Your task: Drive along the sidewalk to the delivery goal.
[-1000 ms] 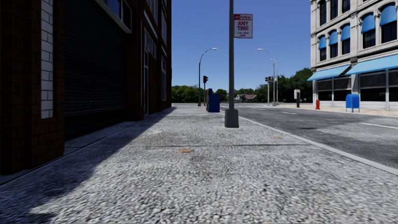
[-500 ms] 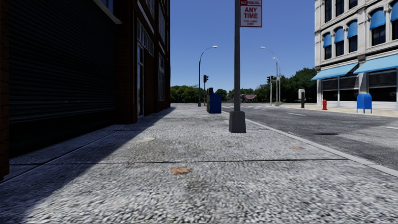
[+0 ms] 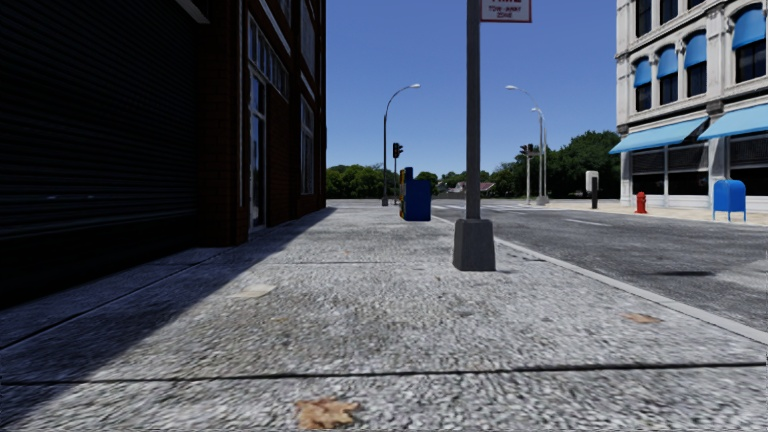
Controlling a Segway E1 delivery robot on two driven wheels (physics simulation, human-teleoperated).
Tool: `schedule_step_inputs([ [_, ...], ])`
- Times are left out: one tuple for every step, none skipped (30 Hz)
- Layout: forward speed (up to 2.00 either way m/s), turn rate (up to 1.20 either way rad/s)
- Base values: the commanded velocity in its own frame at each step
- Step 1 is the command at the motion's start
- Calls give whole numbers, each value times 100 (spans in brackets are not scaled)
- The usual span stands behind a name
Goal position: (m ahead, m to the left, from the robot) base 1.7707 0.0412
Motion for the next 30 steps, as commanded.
schedule_step_inputs([
  [172,0],
  [172,0],
  [172,0],
  [172,0],
  [172,0],
  [172,0],
  [172,0],
  [172,0],
  [172,0],
  [172,0],
  [172,0],
  [172,0],
  [172,0],
  [172,0],
  [172,0],
  [172,0],
  [172,0],
  [172,0],
  [172,0],
  [172,0],
  [172,0],
  [172,0],
  [0,0],
  [0,0],
  [0,0],
  [0,0],
  [0,0],
  [0,0],
  [0,0],
  [0,0],
])
